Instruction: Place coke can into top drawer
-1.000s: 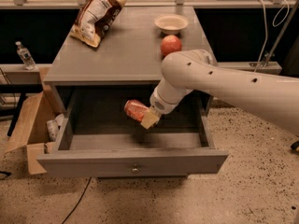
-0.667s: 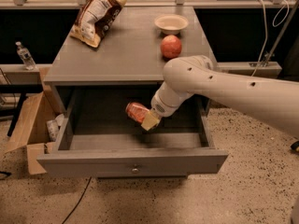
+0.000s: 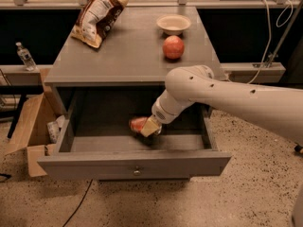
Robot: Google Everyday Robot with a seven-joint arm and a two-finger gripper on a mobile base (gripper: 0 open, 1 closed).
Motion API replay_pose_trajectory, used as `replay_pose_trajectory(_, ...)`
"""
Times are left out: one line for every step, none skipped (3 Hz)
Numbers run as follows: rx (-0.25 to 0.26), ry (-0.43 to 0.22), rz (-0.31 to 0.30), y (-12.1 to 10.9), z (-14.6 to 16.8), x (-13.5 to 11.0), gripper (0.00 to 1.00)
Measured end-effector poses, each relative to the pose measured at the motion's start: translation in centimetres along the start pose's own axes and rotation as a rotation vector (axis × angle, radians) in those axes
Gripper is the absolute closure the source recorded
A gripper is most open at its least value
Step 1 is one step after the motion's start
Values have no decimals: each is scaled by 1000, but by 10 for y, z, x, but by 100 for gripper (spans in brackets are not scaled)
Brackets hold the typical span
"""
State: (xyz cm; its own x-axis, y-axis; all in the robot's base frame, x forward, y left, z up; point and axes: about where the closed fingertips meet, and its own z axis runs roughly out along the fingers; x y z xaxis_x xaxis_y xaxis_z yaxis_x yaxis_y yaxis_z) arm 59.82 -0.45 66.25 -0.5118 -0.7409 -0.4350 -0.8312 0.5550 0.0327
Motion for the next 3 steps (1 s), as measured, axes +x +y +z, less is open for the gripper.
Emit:
replay_pose_trajectory(12, -21, -1, 1, -9, 4, 0)
replay_pose_trajectory(32, -75, -4, 5, -41, 15, 0)
replay_pose_trajectory(54, -143, -3, 16, -107, 46, 0)
